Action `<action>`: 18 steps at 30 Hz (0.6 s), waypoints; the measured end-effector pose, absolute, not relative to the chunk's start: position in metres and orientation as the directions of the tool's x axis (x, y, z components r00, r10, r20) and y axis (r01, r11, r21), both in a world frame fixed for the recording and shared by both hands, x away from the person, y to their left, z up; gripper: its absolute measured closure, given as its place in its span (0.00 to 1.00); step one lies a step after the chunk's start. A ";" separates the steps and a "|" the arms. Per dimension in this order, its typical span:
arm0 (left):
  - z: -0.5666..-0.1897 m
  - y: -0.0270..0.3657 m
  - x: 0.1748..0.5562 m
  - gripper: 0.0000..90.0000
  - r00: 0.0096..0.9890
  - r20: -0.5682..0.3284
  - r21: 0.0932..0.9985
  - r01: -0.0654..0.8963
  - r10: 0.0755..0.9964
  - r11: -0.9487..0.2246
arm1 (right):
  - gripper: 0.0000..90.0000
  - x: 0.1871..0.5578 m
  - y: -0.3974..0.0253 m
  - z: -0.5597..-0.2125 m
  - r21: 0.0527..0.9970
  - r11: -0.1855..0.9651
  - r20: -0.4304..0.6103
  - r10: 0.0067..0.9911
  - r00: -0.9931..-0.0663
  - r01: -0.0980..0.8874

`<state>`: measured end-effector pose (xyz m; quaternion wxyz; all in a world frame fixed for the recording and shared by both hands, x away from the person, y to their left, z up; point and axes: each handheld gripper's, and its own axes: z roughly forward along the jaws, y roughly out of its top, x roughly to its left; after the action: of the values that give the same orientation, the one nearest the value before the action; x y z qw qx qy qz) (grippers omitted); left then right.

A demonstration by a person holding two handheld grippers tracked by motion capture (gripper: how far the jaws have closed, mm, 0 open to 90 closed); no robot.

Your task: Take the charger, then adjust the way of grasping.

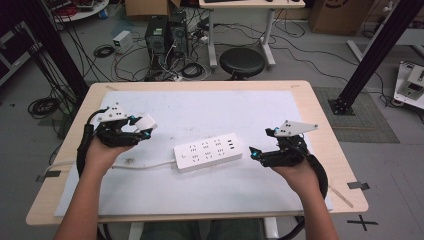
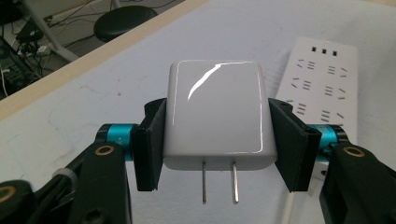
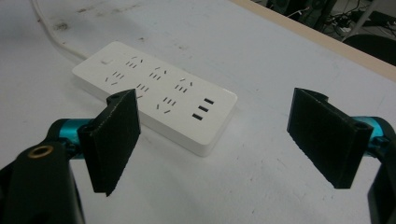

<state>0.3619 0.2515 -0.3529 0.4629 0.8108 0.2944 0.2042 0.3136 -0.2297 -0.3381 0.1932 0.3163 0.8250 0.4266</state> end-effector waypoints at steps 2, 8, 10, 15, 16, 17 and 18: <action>-0.353 0.250 0.360 0.47 0.751 0.064 0.871 0.279 0.657 -0.404 | 0.19 0.314 -0.228 -0.338 0.826 0.437 -0.047 0.684 -0.728 0.356; -0.359 0.232 0.350 0.47 0.815 0.095 0.872 0.209 0.572 -0.443 | 0.19 0.314 -0.214 -0.339 0.818 0.439 -0.002 0.648 -0.762 0.372; -0.363 0.225 0.346 0.47 0.827 0.093 0.869 0.204 0.555 -0.451 | 0.19 0.314 -0.209 -0.340 0.821 0.425 0.038 0.625 -0.780 0.381; -0.371 0.203 0.334 0.47 0.869 0.116 0.884 0.131 0.481 -0.449 | 0.19 0.314 -0.197 -0.345 0.818 0.430 0.083 0.571 -0.817 0.383; -0.371 0.199 0.332 0.47 0.875 0.124 0.885 0.116 0.468 -0.451 | 0.19 0.314 -0.197 -0.345 0.818 0.430 0.083 0.571 -0.817 0.383; -0.372 0.193 0.329 0.47 0.886 0.133 0.886 0.094 0.444 -0.454 | 0.19 0.314 -0.195 -0.346 0.818 0.430 0.086 0.565 -0.821 0.382; -0.372 0.188 0.327 0.47 0.893 0.154 0.881 0.070 0.423 -0.468 | 0.19 0.314 -0.192 -0.348 0.815 0.426 0.107 0.557 -0.824 0.394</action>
<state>0.3270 0.1881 -0.3722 0.4944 0.8379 0.1468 0.1784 0.3139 -0.1919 -0.3482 0.0897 0.2831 0.8396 0.4549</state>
